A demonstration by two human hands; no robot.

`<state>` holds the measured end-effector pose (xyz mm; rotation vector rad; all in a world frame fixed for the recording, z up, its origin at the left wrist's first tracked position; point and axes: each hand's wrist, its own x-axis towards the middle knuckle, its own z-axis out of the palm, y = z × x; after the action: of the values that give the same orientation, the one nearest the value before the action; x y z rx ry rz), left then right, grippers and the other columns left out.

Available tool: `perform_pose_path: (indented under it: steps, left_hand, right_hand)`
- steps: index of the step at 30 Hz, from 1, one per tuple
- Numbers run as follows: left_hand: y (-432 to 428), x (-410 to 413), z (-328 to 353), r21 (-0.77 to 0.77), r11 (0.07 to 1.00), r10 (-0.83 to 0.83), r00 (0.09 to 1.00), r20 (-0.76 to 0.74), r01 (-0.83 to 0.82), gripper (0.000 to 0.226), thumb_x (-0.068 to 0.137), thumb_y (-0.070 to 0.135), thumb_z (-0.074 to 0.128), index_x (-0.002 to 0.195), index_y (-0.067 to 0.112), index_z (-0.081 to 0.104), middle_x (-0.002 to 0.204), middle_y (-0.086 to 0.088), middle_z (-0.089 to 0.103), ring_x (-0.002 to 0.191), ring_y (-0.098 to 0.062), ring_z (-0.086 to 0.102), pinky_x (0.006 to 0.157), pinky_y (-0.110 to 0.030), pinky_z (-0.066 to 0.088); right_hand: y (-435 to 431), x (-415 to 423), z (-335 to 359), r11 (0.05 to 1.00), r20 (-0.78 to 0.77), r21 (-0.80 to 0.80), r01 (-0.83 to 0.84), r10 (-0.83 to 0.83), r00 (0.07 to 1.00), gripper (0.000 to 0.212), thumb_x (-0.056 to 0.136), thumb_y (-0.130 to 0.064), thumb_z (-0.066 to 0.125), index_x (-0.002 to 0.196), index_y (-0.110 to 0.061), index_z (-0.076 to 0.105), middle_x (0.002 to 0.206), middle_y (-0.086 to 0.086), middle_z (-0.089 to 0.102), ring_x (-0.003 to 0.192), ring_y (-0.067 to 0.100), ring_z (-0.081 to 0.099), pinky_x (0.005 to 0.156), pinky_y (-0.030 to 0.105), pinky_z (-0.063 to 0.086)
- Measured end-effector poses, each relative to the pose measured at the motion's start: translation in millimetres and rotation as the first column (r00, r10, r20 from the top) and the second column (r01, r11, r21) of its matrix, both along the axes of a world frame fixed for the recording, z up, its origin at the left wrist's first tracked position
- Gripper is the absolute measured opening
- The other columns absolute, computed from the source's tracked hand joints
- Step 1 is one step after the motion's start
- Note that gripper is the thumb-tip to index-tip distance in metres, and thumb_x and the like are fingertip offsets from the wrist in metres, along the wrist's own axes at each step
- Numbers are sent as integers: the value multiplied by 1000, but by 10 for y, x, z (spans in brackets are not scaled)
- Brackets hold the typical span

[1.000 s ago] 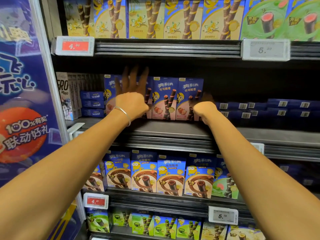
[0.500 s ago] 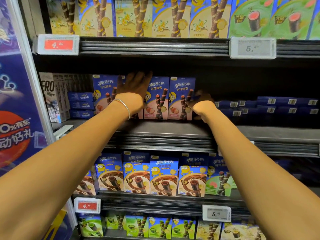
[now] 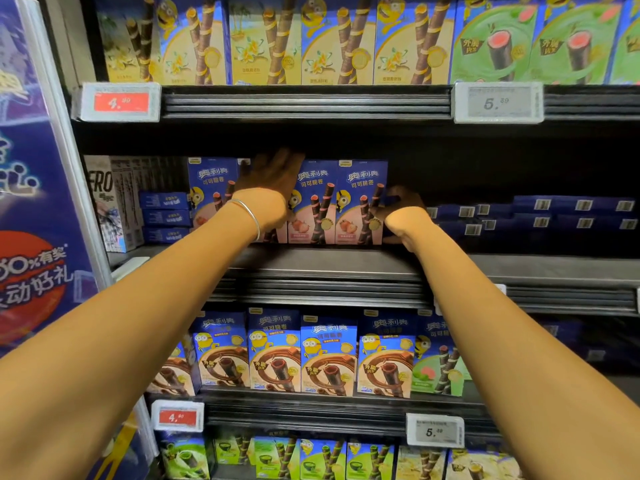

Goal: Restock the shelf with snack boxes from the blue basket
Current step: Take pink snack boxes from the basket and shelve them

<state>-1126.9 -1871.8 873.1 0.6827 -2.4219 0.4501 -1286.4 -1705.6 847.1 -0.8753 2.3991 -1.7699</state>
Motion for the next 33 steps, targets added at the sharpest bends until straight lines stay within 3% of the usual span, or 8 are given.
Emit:
perform_pose_path:
  steps: [16, 18, 20, 23, 25, 27, 29, 33]
  left_hand:
    - [5, 28, -22, 147, 989, -14, 1000, -26, 18, 116, 86, 24, 86, 168, 18, 4, 175, -11, 11, 162, -35, 8, 129, -59, 16]
    - [49, 53, -15, 293, 956, 4, 1000, -21, 2, 74, 92, 24, 78, 148, -5, 39, 153, -29, 41, 157, -44, 23, 127, -59, 24]
    - [86, 84, -46, 390, 920, 35, 999, -20, -25, 36, 97, 22, 69, 92, -8, 49, 107, -28, 59, 136, -51, 49, 118, -60, 39]
    - [145, 106, -75, 439, 899, 53, 989, -137, 13, 44, 93, 21, 69, 116, -14, 53, 144, -38, 48, 144, -56, 39, 123, -60, 32]
    - [167, 106, -108, 524, 845, 50, 962, -267, 101, 52, 93, 22, 68, 120, -20, 56, 132, -39, 56, 131, -56, 52, 113, -60, 45]
    - [204, 113, -148, 577, 795, 68, 917, -393, 188, 59, 94, 25, 70, 127, -21, 55, 105, -25, 68, 101, -38, 69, 84, -46, 60]
    - [307, 143, -182, 566, 771, 90, 830, -551, 292, 69, 92, 31, 76, 140, -12, 51, 86, -5, 64, 77, -16, 61, 61, -26, 50]
    - [600, 281, -245, 515, 637, 74, 619, -782, 573, 89, 93, 44, 77, 159, 5, 31, 157, -12, 46, 141, -25, 49, 115, -42, 47]
  right_hand:
    - [24, 34, 23, 1000, 63, 19, -21, 20, 998, 37, 97, -10, 64, 131, -11, 53, 135, 12, 54, 117, 28, 53, 102, 46, 50]
    - [40, 44, 19, 1000, 78, -3, -23, 23, 997, 33, 96, -11, 64, 128, -12, 55, 128, 10, 55, 106, 24, 50, 98, 43, 52]
    - [62, 72, 36, 998, 95, -49, -28, 33, 995, 26, 97, -12, 64, 121, -16, 55, 119, 7, 56, 102, 22, 51, 86, 38, 52]
    - [100, 109, 81, 993, 122, -108, -35, 48, 991, 17, 94, -5, 64, 97, -18, 54, 109, 4, 59, 101, 23, 55, 65, 29, 47]
    - [128, 131, 92, 989, 125, -142, -46, 64, 990, 24, 92, -4, 66, 81, -22, 53, 95, 0, 62, 91, 18, 59, 58, 25, 43]
    - [166, 163, 104, 982, 124, -186, -42, 66, 990, 18, 93, -9, 65, 82, -22, 57, 97, 2, 65, 80, 13, 59, 58, 24, 46]
    - [218, 191, 120, 978, 115, -206, -34, 59, 992, 11, 92, -15, 64, 83, -19, 60, 100, 4, 66, 78, 12, 59, 66, 28, 51]
    - [361, 281, 140, 958, 106, -276, -78, 111, 988, 12, 91, -17, 62, 83, -18, 54, 86, -2, 61, 75, 9, 60, 62, 26, 51]
